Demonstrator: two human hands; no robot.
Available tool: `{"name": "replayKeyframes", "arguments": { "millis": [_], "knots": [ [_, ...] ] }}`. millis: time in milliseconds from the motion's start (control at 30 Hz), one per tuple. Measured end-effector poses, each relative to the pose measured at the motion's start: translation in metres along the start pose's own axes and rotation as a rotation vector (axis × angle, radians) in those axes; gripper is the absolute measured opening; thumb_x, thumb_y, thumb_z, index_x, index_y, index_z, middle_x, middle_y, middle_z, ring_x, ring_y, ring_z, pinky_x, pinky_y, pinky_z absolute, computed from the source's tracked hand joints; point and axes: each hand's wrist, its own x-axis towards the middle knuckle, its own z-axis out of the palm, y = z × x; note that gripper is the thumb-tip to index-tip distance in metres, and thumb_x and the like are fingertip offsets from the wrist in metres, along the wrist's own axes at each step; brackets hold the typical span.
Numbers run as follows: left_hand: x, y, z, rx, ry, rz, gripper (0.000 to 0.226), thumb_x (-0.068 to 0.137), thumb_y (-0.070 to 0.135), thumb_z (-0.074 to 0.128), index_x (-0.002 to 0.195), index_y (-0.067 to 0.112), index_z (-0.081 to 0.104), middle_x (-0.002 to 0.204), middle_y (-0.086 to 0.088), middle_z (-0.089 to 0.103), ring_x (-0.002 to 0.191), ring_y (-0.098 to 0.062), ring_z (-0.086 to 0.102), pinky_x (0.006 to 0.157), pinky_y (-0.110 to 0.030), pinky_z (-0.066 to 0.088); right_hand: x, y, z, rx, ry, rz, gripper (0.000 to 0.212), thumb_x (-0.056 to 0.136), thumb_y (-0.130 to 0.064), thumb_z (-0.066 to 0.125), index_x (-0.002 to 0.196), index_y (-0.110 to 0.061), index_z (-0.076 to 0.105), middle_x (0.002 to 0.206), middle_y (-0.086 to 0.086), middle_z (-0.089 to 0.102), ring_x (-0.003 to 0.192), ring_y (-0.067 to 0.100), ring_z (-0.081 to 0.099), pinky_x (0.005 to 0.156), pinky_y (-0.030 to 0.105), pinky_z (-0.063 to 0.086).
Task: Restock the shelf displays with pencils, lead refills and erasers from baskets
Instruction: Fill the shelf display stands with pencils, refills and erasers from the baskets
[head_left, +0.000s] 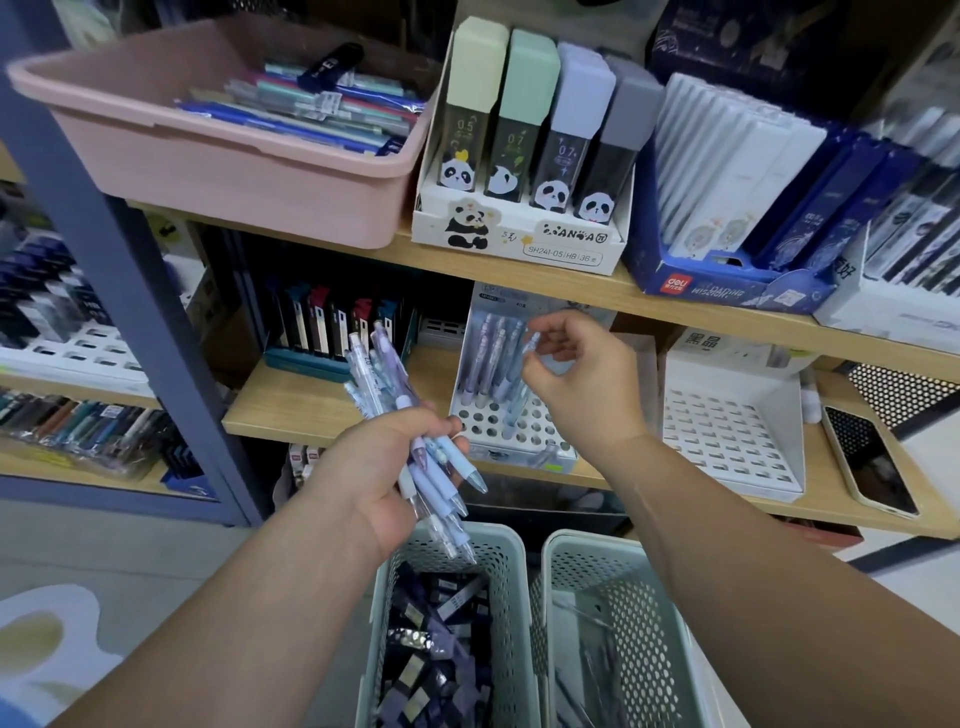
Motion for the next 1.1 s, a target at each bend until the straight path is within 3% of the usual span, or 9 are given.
{"name": "replayKeyframes", "arguments": {
  "millis": [167,433,733,867,1000,1100],
  "knots": [
    [0.0,0.001,-0.003,-0.006,-0.015,0.012,0.017,0.083,-0.005,0.066,0.087,0.012,0.065,0.081,-0.01,0.07,0.074,-0.022,0.068,0.073,-0.038,0.055,0.002,0.013,0.008,-0.134,-0.022,-0.046,0.026,0.081,-0.009,0.074,0.102,-0.023,0.073,0.094,-0.005,0.069,0.094,0.013,0.062,0.088,0.033,0.053],
    [-0.003,0.002,-0.001,0.007,-0.03,0.017,0.018,0.084,-0.004,0.066,0.09,0.012,0.066,0.076,-0.01,0.071,0.076,-0.021,0.069,0.077,-0.038,0.054,0.004,0.022,0.019,-0.277,0.049,-0.171,0.025,0.077,-0.005,0.073,0.098,-0.018,0.079,0.096,-0.001,0.074,0.101,0.027,0.061,0.089,0.026,0.038],
    [-0.003,-0.001,0.0,0.032,-0.041,0.028,0.017,0.085,-0.005,0.065,0.089,0.012,0.065,0.073,-0.007,0.071,0.072,-0.019,0.069,0.068,-0.036,0.053,0.01,0.018,0.019,-0.29,0.05,-0.182,0.018,0.079,-0.011,0.077,0.093,-0.021,0.08,0.085,-0.005,0.074,0.094,0.022,0.062,0.085,0.029,0.046],
    [-0.002,-0.001,0.0,0.039,-0.032,0.034,0.018,0.085,-0.005,0.066,0.091,0.012,0.066,0.076,-0.008,0.071,0.072,-0.019,0.07,0.069,-0.036,0.054,0.014,0.018,0.017,-0.282,0.038,-0.19,0.012,0.079,-0.017,0.08,0.09,-0.021,0.079,0.082,-0.006,0.074,0.09,0.02,0.062,0.082,0.025,0.042],
    [-0.002,-0.001,0.001,0.039,-0.018,0.035,0.018,0.085,-0.005,0.066,0.092,0.011,0.066,0.074,-0.008,0.072,0.071,-0.019,0.07,0.069,-0.036,0.054,0.013,0.017,0.018,-0.29,0.071,-0.188,0.012,0.078,-0.016,0.08,0.087,-0.022,0.077,0.078,-0.009,0.072,0.087,0.019,0.059,0.078,0.031,0.046],
    [-0.002,-0.002,0.002,0.04,-0.007,0.033,0.019,0.084,-0.006,0.066,0.094,0.011,0.066,0.077,-0.009,0.072,0.069,-0.019,0.07,0.069,-0.036,0.054,0.015,0.017,0.02,-0.317,0.044,-0.152,0.018,0.08,-0.016,0.076,0.096,-0.023,0.074,0.078,-0.011,0.068,0.087,0.02,0.057,0.075,0.033,0.047]
  ]
}}
